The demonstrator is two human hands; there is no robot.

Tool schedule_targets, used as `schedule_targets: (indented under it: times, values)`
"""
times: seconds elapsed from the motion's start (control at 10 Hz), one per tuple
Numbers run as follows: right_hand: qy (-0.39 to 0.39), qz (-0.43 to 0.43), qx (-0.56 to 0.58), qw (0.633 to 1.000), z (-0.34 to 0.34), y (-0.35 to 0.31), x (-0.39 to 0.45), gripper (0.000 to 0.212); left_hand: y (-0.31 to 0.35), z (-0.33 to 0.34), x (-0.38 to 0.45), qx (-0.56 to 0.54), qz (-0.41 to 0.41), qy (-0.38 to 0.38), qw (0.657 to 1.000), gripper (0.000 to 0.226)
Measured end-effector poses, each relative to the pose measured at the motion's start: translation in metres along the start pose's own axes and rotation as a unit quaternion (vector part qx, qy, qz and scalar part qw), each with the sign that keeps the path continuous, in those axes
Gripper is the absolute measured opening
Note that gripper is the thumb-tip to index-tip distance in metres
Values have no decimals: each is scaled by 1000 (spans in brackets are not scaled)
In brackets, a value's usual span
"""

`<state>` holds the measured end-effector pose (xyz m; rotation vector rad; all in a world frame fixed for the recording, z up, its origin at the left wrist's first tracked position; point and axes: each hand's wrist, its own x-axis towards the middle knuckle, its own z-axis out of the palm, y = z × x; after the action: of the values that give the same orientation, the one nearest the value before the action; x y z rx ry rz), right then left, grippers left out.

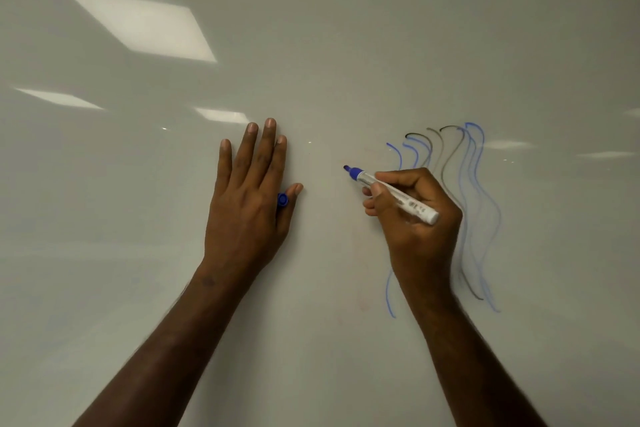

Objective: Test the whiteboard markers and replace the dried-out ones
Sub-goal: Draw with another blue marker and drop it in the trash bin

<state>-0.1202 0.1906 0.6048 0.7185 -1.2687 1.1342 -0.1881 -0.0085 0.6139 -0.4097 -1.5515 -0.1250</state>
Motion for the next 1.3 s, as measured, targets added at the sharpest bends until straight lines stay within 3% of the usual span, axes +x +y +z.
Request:
schedule_targets:
  times: [0.2,0.4,0.5,0.6,0.7,0.8,0.9,1.0,1.1,1.3]
  values:
    - [-25,-42,-64,997,17,7,-4,12,-1,2,0,-3,4,3,1000,63]
    - [19,-46,-71,996,12,13,-19,10,-2,2,-1,-5,4,5,1000,63]
    - [4,-80,-112,990,5,15,-38,9,-1,1,0,-5,6,5,1000,62]
    - [28,-59,-116,991,-9,22,-59,6,-1,1,0,-4,4,6,1000,62]
    - [-30,-78,-149,985,-19,25,-95,4,-1,0,-1,-5,5,9,1000,61]
    - [-122,-163,-188,961,-30,29,-124,4,-1,0,-1,-5,4,8,1000,61]
    - [-115,-161,-195,961,-41,24,-109,8,0,-1,-1,-7,1,11,1000,61]
    - [-21,-108,-163,980,-30,8,-57,7,0,0,0,-7,3,9,1000,61]
    - [12,-122,-108,987,-6,-6,-2,9,0,0,0,-8,3,7,1000,61]
    - [-65,-198,-197,958,22,1,24,13,-1,-1,0,2,4,5,1000,63]
